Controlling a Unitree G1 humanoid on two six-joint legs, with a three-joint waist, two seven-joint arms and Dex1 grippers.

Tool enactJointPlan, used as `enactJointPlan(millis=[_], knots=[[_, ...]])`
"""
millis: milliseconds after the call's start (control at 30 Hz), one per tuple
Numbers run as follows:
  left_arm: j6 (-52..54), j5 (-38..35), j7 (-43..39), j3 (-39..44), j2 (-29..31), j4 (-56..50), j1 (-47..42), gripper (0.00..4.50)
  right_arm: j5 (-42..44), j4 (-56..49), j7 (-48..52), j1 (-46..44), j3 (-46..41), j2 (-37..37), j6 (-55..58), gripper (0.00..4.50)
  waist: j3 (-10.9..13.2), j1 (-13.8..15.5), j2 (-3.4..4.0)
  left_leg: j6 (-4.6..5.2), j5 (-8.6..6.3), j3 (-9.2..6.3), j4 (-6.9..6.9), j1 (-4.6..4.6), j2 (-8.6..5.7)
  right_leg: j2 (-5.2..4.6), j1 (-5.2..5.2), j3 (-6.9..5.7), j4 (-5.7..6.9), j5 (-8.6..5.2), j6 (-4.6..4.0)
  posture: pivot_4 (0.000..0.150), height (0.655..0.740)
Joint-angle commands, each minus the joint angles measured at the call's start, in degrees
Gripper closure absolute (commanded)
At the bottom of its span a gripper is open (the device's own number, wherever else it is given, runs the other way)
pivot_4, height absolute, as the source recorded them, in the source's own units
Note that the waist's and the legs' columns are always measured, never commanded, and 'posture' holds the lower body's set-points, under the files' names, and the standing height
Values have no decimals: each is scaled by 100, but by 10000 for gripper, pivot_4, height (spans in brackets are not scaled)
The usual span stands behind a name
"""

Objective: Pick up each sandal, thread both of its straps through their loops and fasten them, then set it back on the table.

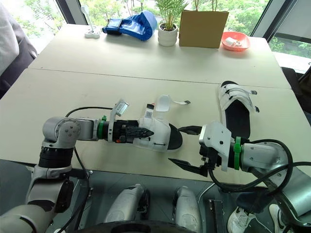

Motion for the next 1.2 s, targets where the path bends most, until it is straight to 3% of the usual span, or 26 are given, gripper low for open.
enactJointPlan(millis=[33,100,133,333,433,500,667,767,933,1200], knots=[[64,-332,-32,149,186,-333,21,13850,-52,-3,42,-102,-4,5,-134,0,0,1,0,0,0,0,0,0,0,0,0,0,0,0,0,1500,7209],[49,-523,-174,263,611,-763,250,3236,-169,159,111,-150,41,-12,-206,0,1,-20,3,0,0,0,0,0,0,0,0,0,-1,0,0,1500,7209],[30,-589,-186,290,742,-902,329,130,-209,221,142,-163,55,-17,-243,0,3,-33,7,0,0,0,-3,3,0,0,0,1,0,0,0,1500,7209],[-841,-755,-1346,530,2488,-1445,985,130,-183,725,275,-408,194,107,-244,0,9,-23,21,-6,1,1,-8,6,1,1,0,1,0,-1,-2,1500,7209],[-1056,-776,-1506,671,2845,-905,756,0,-175,1004,331,-595,317,228,-259,8946,13,25,37,-12,0,0,-7,6,0,0,1,0,-5,-2,-4,1500,7209],[-1267,-603,-1545,552,2917,-518,463,0,-415,1258,342,-778,609,326,-332,18104,13,30,38,-15,-2,0,-7,6,-4,-1,5,-1,-9,-3,-4,1500,7209],[-1623,-71,-1286,-137,2486,322,-478,0,-1184,1998,396,-1190,1442,565,-681,44329,15,-9,34,-6,3,3,-8,6,-7,15,2,2,0,-1,1,1500,7209],[-1712,303,-987,-498,1887,1219,-1256,0,-1675,2392,594,-1320,1951,597,-995,44329,15,12,32,-4,4,4,-9,2,-7,21,0,0,1,0,1,1500,7209],[-2318,1068,-1186,-1135,1202,2780,-2326,0,-2557,3034,577,-1488,2556,717,-1531,44329,15,-55,27,-3,5,14,-9,7,-4,27,0,3,1,1,4,1500,7209],[-2750,2034,-1988,-1714,133,5594,-3725,0,-2777,3044,481,-1505,2601,1040,-1546,44329,12,-188,21,-7,7,17,-11,25,13,41,12,8,5,0,3,1500,7209]])
